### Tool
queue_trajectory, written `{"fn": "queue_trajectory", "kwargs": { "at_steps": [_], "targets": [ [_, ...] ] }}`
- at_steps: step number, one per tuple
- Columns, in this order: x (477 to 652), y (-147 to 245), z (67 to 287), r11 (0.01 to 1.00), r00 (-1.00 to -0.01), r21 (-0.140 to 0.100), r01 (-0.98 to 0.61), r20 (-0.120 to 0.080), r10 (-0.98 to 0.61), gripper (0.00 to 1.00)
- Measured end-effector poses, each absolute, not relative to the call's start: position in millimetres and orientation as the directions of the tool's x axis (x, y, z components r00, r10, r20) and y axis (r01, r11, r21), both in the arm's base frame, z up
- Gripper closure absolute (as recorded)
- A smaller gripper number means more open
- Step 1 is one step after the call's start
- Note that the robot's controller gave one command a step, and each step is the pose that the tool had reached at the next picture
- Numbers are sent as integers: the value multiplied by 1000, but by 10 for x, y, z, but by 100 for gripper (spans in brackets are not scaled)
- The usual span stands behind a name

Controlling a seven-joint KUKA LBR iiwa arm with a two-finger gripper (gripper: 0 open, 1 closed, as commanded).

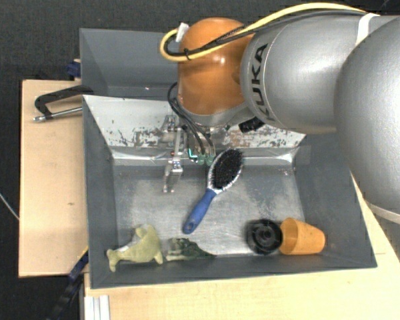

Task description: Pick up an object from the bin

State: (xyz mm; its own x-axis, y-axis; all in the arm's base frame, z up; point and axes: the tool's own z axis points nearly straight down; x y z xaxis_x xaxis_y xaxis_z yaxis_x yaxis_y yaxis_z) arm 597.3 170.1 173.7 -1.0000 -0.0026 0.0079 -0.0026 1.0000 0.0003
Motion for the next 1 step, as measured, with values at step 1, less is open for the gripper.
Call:
{"fn": "queue_trajectory", "kwargs": {
  "at_steps": [1],
  "targets": [
    [5311, 1174, 966, 993, -993, -2, -119, 10, -119, 0]
  ]
}}
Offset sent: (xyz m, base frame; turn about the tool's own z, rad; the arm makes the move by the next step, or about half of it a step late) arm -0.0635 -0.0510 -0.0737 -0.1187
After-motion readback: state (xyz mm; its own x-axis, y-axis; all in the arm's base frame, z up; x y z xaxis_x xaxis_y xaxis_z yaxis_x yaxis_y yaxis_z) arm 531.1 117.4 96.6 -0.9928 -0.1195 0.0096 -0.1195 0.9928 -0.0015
